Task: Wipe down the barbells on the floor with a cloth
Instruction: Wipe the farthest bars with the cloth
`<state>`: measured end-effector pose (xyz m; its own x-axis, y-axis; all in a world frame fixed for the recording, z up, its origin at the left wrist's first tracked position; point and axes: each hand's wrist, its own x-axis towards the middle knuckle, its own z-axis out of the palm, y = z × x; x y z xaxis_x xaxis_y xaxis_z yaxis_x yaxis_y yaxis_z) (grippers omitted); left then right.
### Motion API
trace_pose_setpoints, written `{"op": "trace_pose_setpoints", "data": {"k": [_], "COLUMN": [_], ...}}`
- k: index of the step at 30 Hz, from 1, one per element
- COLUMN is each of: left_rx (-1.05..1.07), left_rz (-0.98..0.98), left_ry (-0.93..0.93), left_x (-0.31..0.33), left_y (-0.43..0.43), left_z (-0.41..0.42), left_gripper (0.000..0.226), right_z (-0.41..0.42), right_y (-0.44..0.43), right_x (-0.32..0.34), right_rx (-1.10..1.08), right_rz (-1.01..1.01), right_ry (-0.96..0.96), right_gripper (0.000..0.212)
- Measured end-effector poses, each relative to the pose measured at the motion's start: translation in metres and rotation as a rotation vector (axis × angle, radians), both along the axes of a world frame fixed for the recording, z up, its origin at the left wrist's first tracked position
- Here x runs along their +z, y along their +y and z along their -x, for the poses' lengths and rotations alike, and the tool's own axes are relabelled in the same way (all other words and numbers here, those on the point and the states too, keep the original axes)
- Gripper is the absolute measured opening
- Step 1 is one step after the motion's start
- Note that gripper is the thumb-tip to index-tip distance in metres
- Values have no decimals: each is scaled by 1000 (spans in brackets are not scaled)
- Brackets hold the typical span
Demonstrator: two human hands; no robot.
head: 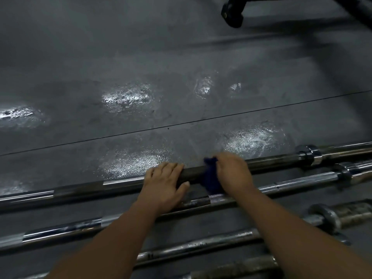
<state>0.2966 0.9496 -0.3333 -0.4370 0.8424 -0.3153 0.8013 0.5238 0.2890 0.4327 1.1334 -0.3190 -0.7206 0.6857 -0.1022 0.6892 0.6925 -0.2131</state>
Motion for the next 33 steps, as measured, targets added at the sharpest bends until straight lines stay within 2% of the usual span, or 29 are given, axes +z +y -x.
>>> {"op": "trace_pose_setpoints", "data": {"k": [2, 4, 5, 7, 9, 10, 12, 15, 17, 20, 22, 25, 27, 28, 33], "left_rx": [2, 10, 12, 11, 12, 18, 25, 3, 36, 83, 110, 143, 136, 128, 100], "left_rz": [5, 24, 39, 62, 45, 17, -48, -87, -100, -135, -168, -173, -179, -178, -135], "left_ry": [21, 43, 47, 48, 81, 108, 154, 168, 159, 168, 173, 167, 171, 173, 144], "left_x": [-1, -3, -4, -4, -4, -5, -6, -12, -13, -13, -14, -15, -15, -15, -13], "left_y": [11, 23, 31, 46, 53, 53, 44, 31, 33, 34, 32, 29, 26, 24, 18], "left_z": [9, 24, 33, 51, 65, 69, 70, 66, 67, 61, 51, 39, 35, 35, 36], "left_gripper": [77, 80, 80, 80, 81, 78, 72, 73, 72, 64, 61, 63, 64, 66, 74], "right_z": [-14, -8, 3, 28, 41, 43, 34, 3, -20, -34, -21, 19, 36, 36, -9], "right_y": [25, 27, 20, -6, -21, -15, 18, 62, 79, 87, 76, 38, 12, 5, 43], "right_x": [-6, -12, -14, -19, -21, -18, -13, -12, -14, -15, -18, -25, -26, -26, -18], "right_rx": [-205, -284, -249, -28, 205, 255, 261, 61, -104, -428, -660, -934, -939, -894, -737], "right_rz": [-93, -92, -82, -48, 32, 61, -28, -185, -177, -20, 121, 275, 303, 311, 484], "right_ry": [86, 172, 204, 245, 240, 212, 188, 180, 177, 195, 282, 367, 289, 242, 273], "right_gripper": [26, 27, 27, 27, 39, 45, 48, 45, 43, 33, 29, 55, 72, 72, 28]}}
